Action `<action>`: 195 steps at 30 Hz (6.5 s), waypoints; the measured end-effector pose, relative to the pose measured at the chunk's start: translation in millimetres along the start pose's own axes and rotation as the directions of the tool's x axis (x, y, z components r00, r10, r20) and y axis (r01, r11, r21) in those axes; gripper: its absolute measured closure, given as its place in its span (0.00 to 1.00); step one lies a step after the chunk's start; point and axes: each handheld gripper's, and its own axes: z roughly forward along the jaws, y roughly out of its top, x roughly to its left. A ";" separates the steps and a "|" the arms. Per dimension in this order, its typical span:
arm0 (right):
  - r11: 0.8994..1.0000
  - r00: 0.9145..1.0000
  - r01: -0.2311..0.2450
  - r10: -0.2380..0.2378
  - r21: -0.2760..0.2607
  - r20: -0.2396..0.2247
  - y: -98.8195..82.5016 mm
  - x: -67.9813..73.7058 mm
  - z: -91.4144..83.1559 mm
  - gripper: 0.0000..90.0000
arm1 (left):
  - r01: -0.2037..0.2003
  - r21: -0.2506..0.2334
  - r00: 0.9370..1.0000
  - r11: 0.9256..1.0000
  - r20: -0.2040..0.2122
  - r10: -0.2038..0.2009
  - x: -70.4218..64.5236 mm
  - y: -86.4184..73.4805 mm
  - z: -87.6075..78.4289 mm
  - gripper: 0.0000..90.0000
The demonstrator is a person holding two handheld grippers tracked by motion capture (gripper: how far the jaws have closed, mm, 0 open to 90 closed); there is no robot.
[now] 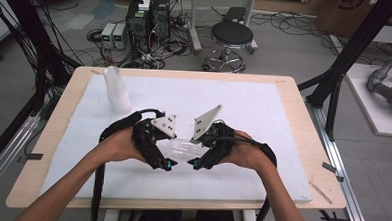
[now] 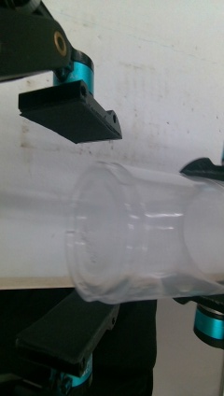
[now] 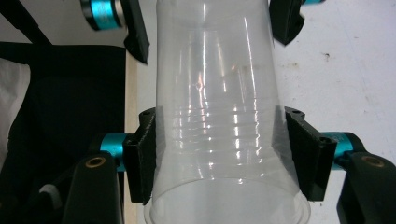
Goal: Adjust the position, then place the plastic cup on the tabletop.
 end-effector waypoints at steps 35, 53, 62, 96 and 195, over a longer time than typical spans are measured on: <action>0.998 1.000 -0.015 0.016 -0.057 0.012 -1.0 -3.5 9.2 0.16 | -0.037 -0.020 0.999 0.999 0.025 0.038 2.9 -2.9 2.2 0.46; 0.920 0.994 -0.072 0.098 -0.386 0.048 -22.8 -7.9 -15.8 0.15 | 0.061 -0.319 0.998 0.946 0.029 -0.055 12.8 -48.2 17.1 0.46; 0.872 0.992 -0.075 0.115 -0.483 0.054 -35.3 -6.2 -20.8 0.15 | 0.111 -0.472 0.994 0.875 0.055 -0.097 13.3 -71.3 21.8 0.46; 0.683 0.988 -0.150 0.130 -0.715 -0.083 -65.8 -0.9 8.2 0.15 | 0.098 -0.717 0.995 0.690 0.089 -0.048 0.2 -81.4 24.1 0.46; 0.898 0.866 -0.400 0.435 -0.181 0.247 -31.2 -44.6 12.3 0.39 | 0.293 -0.617 0.859 0.731 -0.166 -0.484 2.9 -193.0 30.5 0.02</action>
